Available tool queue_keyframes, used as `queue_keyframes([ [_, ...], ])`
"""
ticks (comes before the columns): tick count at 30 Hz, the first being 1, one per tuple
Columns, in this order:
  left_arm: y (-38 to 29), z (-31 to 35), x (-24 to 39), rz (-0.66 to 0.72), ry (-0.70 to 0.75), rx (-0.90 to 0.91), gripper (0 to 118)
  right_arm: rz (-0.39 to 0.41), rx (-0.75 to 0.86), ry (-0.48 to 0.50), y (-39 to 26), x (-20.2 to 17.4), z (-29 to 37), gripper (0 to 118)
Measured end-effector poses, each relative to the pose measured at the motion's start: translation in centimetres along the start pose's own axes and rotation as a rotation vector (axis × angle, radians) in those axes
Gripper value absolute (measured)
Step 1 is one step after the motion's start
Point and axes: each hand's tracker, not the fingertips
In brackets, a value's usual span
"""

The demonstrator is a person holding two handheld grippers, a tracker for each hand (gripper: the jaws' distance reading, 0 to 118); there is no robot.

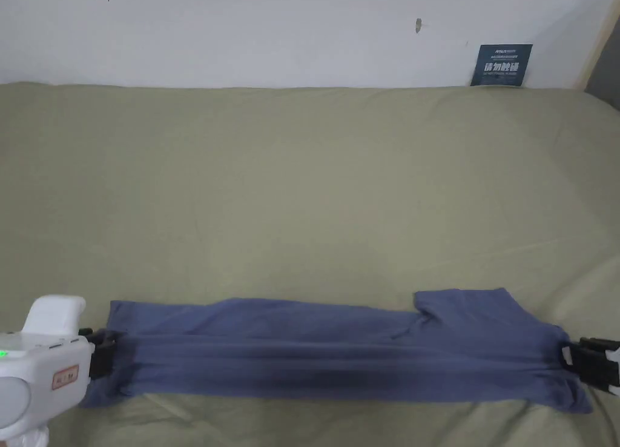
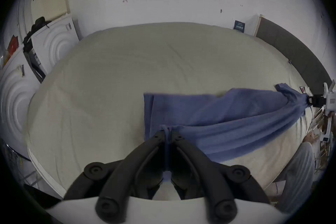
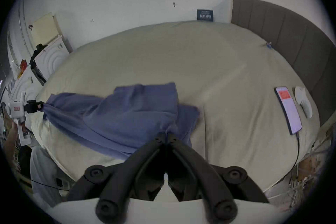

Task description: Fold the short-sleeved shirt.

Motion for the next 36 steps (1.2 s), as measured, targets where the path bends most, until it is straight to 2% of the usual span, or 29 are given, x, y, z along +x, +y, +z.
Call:
queue_keyframes([
  [3, -0.9, -1.0, 0.2, 0.000, 0.005, -0.026, 8, 0.006, -0.043, -0.015, -1.1, 0.1, -1.4, 1],
  [4, -1.0, -1.4, 0.2, -0.001, 0.004, -0.037, 33, 0.009, -0.052, -0.025, -1.3, 0.0, -1.7, 14],
  [5, -0.9, -1.3, 0.6, -0.001, 0.005, -0.048, 70, 0.008, -0.053, -0.025, -1.3, 0.0, -1.8, 44],
  [6, -0.8, -1.4, 0.7, -0.006, 0.010, -0.057, 106, 0.004, -0.061, -0.034, -1.2, -0.1, -1.8, 83],
  [7, -0.7, -1.4, 0.8, -0.012, 0.033, -0.060, 118, 0.008, -0.067, -0.062, -1.1, -0.4, -1.6, 115],
  [8, -0.5, -1.4, 0.8, -0.014, 0.045, -0.063, 118, 0.017, -0.069, -0.090, -0.9, -0.7, -1.5, 118],
  [11, 0.6, 0.7, 1.2, 0.011, 0.065, 0.011, 113, 0.036, 0.055, -0.065, 0.1, -1.8, 0.3, 111],
  [12, 1.0, 1.2, 1.5, 0.015, 0.080, 0.029, 107, 0.035, 0.070, -0.089, 0.6, -2.4, 0.7, 106],
  [13, 1.3, 1.8, 1.7, 0.007, 0.096, 0.062, 83, 0.030, 0.099, -0.094, 1.1, -3.1, 1.1, 83],
  [14, 1.7, 2.4, 2.2, 0.001, 0.119, 0.105, 48, 0.019, 0.142, -0.098, 1.5, -3.6, 1.5, 50],
  [15, 2.1, 3.0, 2.6, -0.006, 0.137, 0.136, 18, 0.012, 0.198, -0.093, 1.8, -4.4, 1.9, 23],
  [16, 2.5, 3.7, 3.2, -0.012, 0.162, 0.177, 5, -0.003, 0.271, -0.098, 2.1, -5.4, 2.5, 8],
  [17, 2.7, 4.1, 3.6, -0.022, 0.169, 0.211, 5, -0.014, 0.334, -0.113, 2.3, -6.3, 2.8, 8],
  [18, 2.9, 4.4, 4.1, -0.026, 0.180, 0.232, 1, -0.024, 0.387, -0.130, 2.4, -7.0, 3.0, 0],
  [19, 3.0, 5.1, 4.5, -0.002, 0.186, 0.279, 1, -0.023, 0.488, -0.158, 2.1, -7.9, 3.3, 0],
  [24, 3.9, 6.3, 4.0, 0.070, 0.118, 0.314, 1, -0.009, 0.578, -0.152, 1.6, -11.7, 3.3, 0],
  [28, 5.1, 3.1, -0.5, 0.244, -0.105, 0.073, 1, 0.035, 0.594, -0.180, 1.5, -14.3, 2.7, 0],
  [31, 5.4, -1.9, -6.0, 0.394, -0.303, -0.108, 1, 0.065, 0.601, -0.208, 1.4, -15.8, 2.4, 0],
  [33, 5.2, -4.3, -8.3, 0.441, -0.370, -0.199, 1, 0.083, 0.598, -0.216, 1.0, -16.4, 2.1, 0],
  [36, 4.8, -5.9, -10.0, 0.426, -0.403, -0.264, 2, 0.104, 0.596, -0.210, 0.9, -17.1, 2.0, 0],
])
